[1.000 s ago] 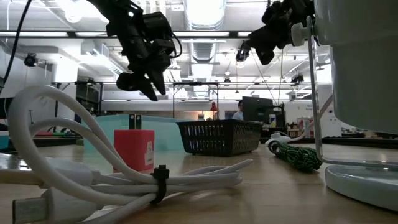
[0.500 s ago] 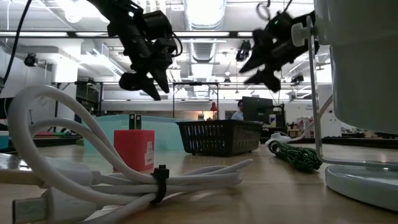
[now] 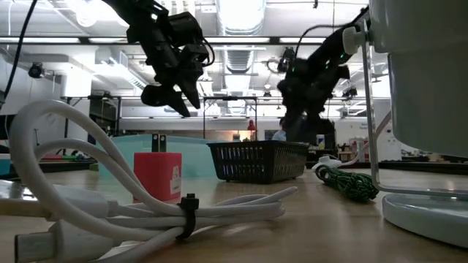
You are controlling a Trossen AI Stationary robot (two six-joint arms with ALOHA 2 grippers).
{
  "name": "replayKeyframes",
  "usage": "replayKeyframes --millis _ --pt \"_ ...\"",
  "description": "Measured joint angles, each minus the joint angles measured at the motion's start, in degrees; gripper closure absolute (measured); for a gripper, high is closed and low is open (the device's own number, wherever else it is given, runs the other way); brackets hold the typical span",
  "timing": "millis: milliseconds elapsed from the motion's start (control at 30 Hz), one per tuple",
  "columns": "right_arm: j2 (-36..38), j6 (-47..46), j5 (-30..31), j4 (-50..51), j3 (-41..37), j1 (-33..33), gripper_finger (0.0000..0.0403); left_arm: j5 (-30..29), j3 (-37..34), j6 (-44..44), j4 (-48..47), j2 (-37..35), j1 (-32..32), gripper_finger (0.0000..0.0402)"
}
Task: Pick and place items into bin
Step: Put the right white box into the black bin
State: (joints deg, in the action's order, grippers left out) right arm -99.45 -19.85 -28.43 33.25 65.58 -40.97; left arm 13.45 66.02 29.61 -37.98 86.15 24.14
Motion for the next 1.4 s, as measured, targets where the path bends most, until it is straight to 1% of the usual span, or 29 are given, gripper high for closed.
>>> replayKeyframes --millis 267,300,400,467,700,867,967,1100,1400 --pt "-2.7 0.3 0.3 0.4 -1.8 -2.0 0.0193 0.0 0.0 0.0 0.0 0.0 0.0 0.0246" --pt "-2.7 0.4 0.9 0.3 -2.0 -2.4 0.0193 0.0 0.0 0.0 0.0 0.0 0.0 0.0246" --pt "-2.6 1.0 6.9 0.3 -2.4 -3.1 0.0193 0.0 0.0 0.0 0.0 0.0 0.0 0.0246" --pt "-2.7 1.9 9.4 -0.3 -2.4 -3.5 0.0193 0.0 0.0 0.0 0.0 0.0 0.0 0.0246" --pt "-3.3 2.0 9.8 -6.3 -2.2 -3.6 0.0193 0.0 0.0 0.0 0.0 0.0 0.0 0.0246" --pt "-3.4 3.6 13.6 -6.8 -2.5 -3.7 0.0193 0.0 0.0 0.0 0.0 0.0 0.0 0.0246" --pt "-4.2 3.7 13.4 -7.2 -2.7 -3.9 0.0194 0.0 0.0 0.0 0.0 0.0 0.0 0.0246" --pt "-4.4 3.6 11.6 -7.8 -2.7 -3.9 0.0194 0.0 0.0 0.0 0.0 0.0 0.0 0.0246" --pt "-5.9 5.8 11.5 -3.8 -2.8 -4.9 0.0194 0.0 0.0 0.0 0.0 0.0 0.0 0.0246"
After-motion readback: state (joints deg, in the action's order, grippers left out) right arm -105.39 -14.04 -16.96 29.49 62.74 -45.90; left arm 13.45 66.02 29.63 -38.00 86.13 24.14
